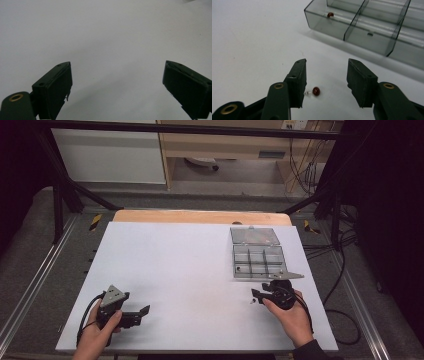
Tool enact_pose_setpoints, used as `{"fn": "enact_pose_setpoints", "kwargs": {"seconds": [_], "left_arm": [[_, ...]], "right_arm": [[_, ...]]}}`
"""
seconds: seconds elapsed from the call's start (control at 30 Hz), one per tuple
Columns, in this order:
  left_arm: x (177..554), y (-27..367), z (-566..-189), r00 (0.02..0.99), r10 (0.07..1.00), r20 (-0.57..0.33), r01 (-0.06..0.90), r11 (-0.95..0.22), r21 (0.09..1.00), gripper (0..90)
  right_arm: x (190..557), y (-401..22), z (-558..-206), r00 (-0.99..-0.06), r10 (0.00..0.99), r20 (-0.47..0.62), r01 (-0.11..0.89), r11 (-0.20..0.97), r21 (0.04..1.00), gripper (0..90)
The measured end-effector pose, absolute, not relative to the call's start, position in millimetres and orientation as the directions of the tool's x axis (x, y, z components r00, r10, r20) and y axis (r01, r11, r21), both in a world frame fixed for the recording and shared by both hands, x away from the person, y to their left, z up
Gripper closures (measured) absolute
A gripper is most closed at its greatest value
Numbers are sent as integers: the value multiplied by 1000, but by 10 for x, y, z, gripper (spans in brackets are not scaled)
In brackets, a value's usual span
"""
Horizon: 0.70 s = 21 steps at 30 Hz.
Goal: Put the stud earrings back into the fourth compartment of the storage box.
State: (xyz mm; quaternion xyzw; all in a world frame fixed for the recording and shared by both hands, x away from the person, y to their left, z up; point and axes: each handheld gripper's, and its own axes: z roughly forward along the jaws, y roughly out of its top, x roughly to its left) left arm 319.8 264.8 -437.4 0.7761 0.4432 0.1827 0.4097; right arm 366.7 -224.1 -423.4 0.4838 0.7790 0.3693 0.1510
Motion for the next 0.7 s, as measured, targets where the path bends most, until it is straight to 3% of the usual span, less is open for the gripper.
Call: {"fn": "enact_pose_setpoints", "kwargs": {"seconds": [0.2,0.7], "left_arm": [[3197,2646,-4373,542,837,-72,537,-279,796,93],[3196,2640,-4375,546,835,-71,537,-283,795,94]], "right_arm": [[3576,-2240,-4343,-491,858,151,665,256,702,588],[3600,-2112,-4467,-497,849,178,701,272,660,622]]}}
